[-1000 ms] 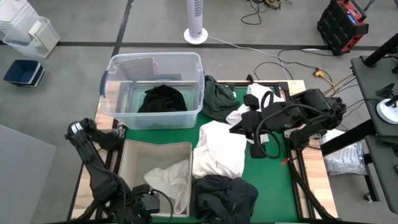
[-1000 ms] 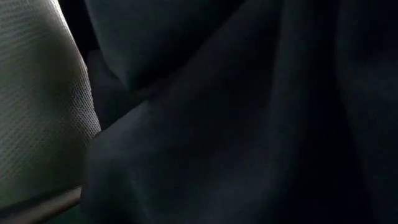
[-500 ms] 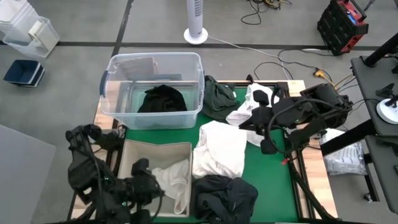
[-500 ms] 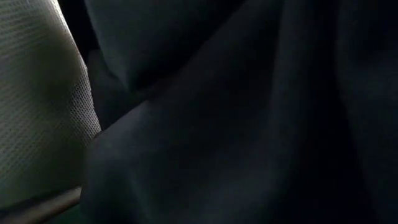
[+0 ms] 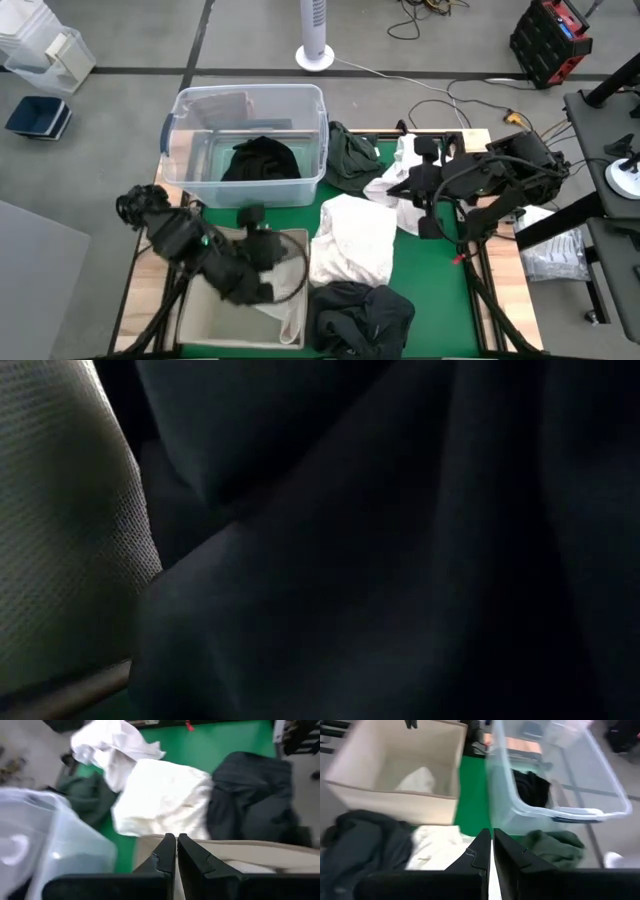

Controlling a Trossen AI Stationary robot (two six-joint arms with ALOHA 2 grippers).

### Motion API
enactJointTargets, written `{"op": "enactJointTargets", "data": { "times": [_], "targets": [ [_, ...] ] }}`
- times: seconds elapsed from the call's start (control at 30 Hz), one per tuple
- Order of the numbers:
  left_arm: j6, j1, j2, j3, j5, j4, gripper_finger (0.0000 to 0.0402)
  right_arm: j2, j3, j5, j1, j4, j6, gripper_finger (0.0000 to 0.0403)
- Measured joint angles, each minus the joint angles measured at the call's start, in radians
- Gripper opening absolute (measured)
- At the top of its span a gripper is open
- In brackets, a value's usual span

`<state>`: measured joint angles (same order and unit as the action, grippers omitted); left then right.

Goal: Sort clothes
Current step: Put the green polo shirt into the transparent bin

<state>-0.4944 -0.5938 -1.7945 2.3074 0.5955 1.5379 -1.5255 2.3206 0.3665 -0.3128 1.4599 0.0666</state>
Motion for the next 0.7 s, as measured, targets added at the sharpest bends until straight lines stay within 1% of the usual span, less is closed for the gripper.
{"op": "enactJointTargets", "data": {
  "times": [0.2,0.3,0.43,0.53,0.63,0.7],
  "targets": [
    [0.158,0.060,0.099,0.000,0.007,0.005,0.0000,-0.002,-0.083,0.001,0.117,-0.056,-0.004,0.0012],
    [0.184,0.069,0.154,0.000,0.050,0.005,0.0000,0.000,-0.142,0.001,0.190,-0.093,-0.019,0.0012],
    [0.213,0.071,0.213,-0.012,0.062,0.005,0.0000,0.001,-0.228,-0.018,0.306,-0.161,-0.037,0.0012],
    [0.230,0.071,0.252,-0.033,0.080,0.005,0.0000,0.001,-0.298,-0.102,0.413,-0.243,-0.057,0.0012],
    [0.247,0.071,0.288,-0.060,0.126,0.006,0.0000,0.001,-0.378,-0.198,0.525,-0.348,-0.061,0.0012],
    [0.255,0.071,0.310,-0.080,0.162,0.009,0.0000,0.001,-0.428,-0.234,0.599,-0.407,-0.051,0.0012]
  ]
}}
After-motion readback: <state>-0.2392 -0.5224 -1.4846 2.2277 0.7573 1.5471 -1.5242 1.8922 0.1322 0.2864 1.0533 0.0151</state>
